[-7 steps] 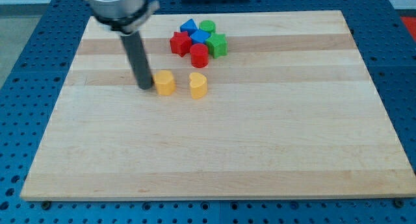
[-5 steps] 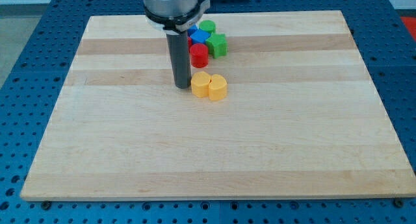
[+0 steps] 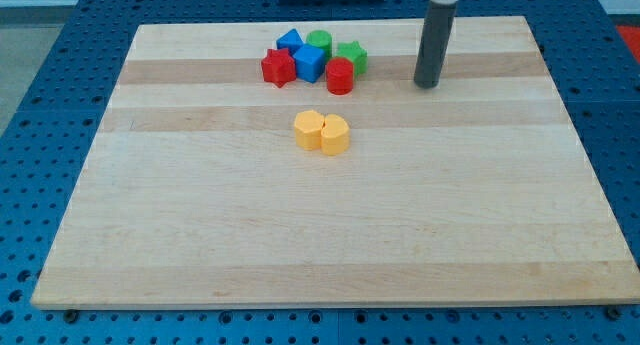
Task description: Push blue cube towards the yellow hexagon
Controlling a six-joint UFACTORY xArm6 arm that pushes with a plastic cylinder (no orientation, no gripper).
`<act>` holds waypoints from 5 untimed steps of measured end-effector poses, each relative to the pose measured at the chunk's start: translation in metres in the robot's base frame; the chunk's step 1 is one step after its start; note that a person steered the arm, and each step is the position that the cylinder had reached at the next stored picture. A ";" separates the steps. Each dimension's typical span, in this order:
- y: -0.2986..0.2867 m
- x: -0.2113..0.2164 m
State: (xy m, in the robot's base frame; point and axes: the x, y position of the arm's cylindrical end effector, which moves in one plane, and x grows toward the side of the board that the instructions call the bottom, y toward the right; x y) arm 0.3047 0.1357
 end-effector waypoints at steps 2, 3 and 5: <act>-0.018 -0.112; -0.061 -0.112; -0.172 -0.109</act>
State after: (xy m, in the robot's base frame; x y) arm 0.1954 -0.0363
